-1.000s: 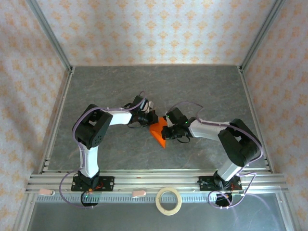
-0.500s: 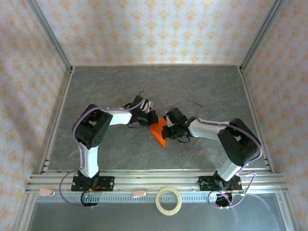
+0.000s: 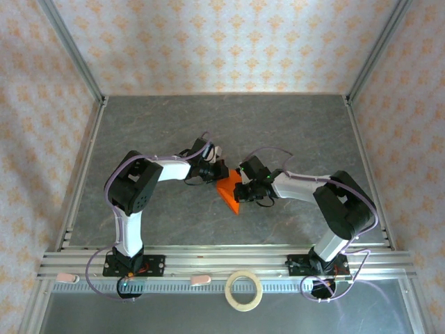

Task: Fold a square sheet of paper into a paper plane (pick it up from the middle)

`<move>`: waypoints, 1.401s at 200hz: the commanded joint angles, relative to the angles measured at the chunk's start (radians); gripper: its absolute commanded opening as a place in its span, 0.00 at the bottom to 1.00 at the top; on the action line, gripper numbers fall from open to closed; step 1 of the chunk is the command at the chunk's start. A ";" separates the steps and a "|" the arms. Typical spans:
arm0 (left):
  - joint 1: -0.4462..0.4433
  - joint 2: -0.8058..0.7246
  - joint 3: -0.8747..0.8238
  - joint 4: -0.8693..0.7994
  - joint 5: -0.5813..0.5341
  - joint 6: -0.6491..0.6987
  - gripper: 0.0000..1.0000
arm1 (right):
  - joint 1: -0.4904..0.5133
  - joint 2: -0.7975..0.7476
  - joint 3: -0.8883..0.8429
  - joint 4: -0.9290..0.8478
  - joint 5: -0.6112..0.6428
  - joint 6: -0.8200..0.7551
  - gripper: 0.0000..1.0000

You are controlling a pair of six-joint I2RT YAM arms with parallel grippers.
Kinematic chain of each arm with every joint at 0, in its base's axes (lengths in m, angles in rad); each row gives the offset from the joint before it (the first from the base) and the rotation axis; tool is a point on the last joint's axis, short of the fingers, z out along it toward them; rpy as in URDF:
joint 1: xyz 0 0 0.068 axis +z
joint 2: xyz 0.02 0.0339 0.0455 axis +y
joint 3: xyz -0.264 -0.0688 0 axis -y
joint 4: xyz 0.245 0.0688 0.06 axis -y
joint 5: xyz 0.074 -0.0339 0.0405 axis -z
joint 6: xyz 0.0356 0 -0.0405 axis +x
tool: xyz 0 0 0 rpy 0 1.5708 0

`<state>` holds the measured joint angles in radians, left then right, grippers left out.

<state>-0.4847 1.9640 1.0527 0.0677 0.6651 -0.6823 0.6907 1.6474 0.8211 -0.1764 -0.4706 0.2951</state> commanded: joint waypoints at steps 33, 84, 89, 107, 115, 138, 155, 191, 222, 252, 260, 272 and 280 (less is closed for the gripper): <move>-0.008 0.001 -0.022 -0.083 -0.051 0.010 0.08 | -0.005 0.026 0.015 -0.003 0.015 0.004 0.04; -0.008 -0.002 -0.019 -0.086 -0.052 0.010 0.08 | -0.004 0.035 0.010 -0.008 0.017 -0.001 0.04; -0.009 -0.002 -0.019 -0.085 -0.051 0.010 0.08 | -0.005 0.036 0.008 -0.009 0.019 -0.001 0.04; -0.008 -0.005 -0.004 -0.095 -0.057 0.015 0.09 | -0.005 0.036 0.006 -0.010 0.026 -0.002 0.04; -0.008 -0.008 0.011 -0.100 -0.058 0.020 0.09 | -0.005 0.036 0.004 -0.011 0.029 -0.001 0.04; -0.008 -0.027 0.084 -0.150 -0.087 0.047 0.14 | -0.005 0.038 -0.001 -0.007 0.032 -0.001 0.04; -0.006 -0.044 0.131 -0.171 -0.122 0.051 0.20 | -0.005 0.041 -0.007 0.005 0.027 0.002 0.04; -0.006 -0.185 0.061 -0.083 -0.149 -0.017 0.27 | -0.005 0.045 -0.015 0.028 0.014 0.006 0.04; -0.007 -0.301 -0.106 0.021 -0.122 -0.102 0.12 | -0.005 0.049 -0.017 0.029 0.014 0.002 0.04; -0.006 -0.385 -0.276 0.181 -0.030 -0.209 0.01 | -0.005 0.046 -0.020 0.029 0.018 0.002 0.04; -0.006 -0.390 -0.303 0.207 -0.007 -0.229 0.00 | -0.005 0.045 -0.022 0.029 0.019 0.002 0.04; -0.013 -0.391 -0.344 0.271 0.031 -0.272 0.00 | -0.005 0.043 -0.026 0.032 0.020 0.001 0.04; -0.021 -0.389 -0.372 0.325 0.051 -0.309 0.00 | -0.005 0.044 -0.027 0.032 0.021 0.002 0.04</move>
<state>-0.4908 1.5898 0.7433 0.2035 0.6235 -0.8688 0.6899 1.6741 0.8207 -0.1318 -0.4751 0.2951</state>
